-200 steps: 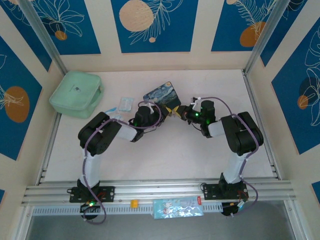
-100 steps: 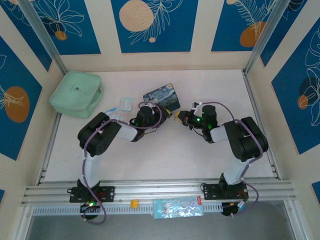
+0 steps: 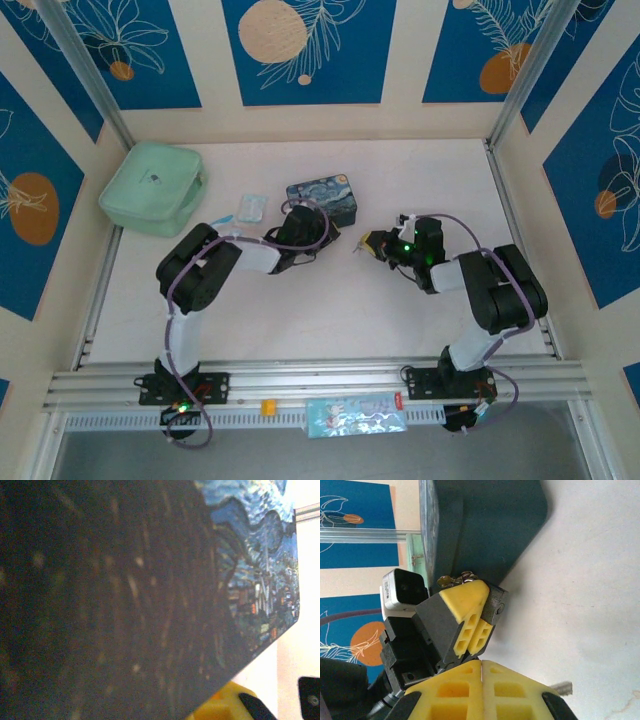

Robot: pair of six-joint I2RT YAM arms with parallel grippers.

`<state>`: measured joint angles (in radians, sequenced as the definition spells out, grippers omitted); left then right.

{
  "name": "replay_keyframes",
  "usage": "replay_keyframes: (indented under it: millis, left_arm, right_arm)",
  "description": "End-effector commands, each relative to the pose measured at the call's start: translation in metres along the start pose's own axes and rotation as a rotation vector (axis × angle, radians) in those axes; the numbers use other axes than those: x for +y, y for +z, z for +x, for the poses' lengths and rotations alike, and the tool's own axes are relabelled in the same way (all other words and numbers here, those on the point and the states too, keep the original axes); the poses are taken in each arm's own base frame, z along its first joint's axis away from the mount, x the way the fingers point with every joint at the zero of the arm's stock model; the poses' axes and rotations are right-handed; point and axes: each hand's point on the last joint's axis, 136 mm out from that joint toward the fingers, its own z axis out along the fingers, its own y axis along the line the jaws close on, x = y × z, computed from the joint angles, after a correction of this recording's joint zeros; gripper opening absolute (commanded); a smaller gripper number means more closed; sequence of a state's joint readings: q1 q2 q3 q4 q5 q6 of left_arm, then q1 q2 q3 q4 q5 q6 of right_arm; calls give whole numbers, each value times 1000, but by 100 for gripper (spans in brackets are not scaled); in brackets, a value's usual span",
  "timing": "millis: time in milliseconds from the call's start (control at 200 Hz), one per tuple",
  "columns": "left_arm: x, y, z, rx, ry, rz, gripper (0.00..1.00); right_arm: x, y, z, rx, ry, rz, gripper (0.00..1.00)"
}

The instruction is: Unlock a padlock with a key

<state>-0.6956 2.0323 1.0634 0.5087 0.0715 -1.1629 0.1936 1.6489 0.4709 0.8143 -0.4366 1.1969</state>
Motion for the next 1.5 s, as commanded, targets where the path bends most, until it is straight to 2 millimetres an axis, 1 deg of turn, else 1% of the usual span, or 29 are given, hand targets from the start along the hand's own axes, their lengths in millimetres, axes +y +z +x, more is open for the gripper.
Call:
replay_keyframes:
  millis: [0,45,115,225,335,430,505,595,705,805,905,1045,1230,1270,1381,1496]
  left_arm:
    - [-12,-3,-4,-10,6,2,16]
    - [-13,-3,-4,-9,2,7,21]
    - [-15,-6,-4,-5,1,16,30]
    - [-21,-17,-5,-3,7,35,41]
    - [-25,-36,-4,-7,5,56,47]
    - [-32,-52,-4,-16,-49,125,49]
    - [-42,-60,-4,-16,-104,189,49]
    - [-60,-67,-5,-10,-156,279,49]
    - [-80,-71,-5,-8,-200,364,49]
    - [-92,-71,2,8,-206,396,49]
    - [-97,-69,9,23,-219,417,49]
    - [-96,-65,17,44,-231,422,49]
    - [-99,-67,19,42,-236,435,47]
    - [-100,-67,18,41,-236,436,45]
    - [-101,-67,19,44,-232,439,35]
    - [-100,-66,21,56,-242,443,34]
  right_arm:
    - [9,-6,-2,-9,-37,-8,0]
    - [11,-6,-2,-11,-41,-6,0]
    - [13,-8,-2,-17,-47,-6,0]
    - [17,-12,-1,-24,-59,-2,0]
    - [26,-14,-1,-31,-78,-4,0]
    - [34,-14,0,-44,-93,-6,0]
    - [41,-14,-1,-56,-97,-16,0]
    - [51,-10,0,-63,-94,-27,0]
    - [58,-8,-1,-90,-60,-48,0]
    - [65,-6,-5,-127,-30,-79,0]
    - [72,-1,-6,-131,-17,-106,0]
    - [78,6,-8,-130,3,-149,0]
    - [75,15,-7,-118,22,-153,0]
    - [73,17,-7,-118,23,-150,0]
    - [70,18,-8,-128,23,-136,0]
    - [68,18,-8,-134,23,-126,0]
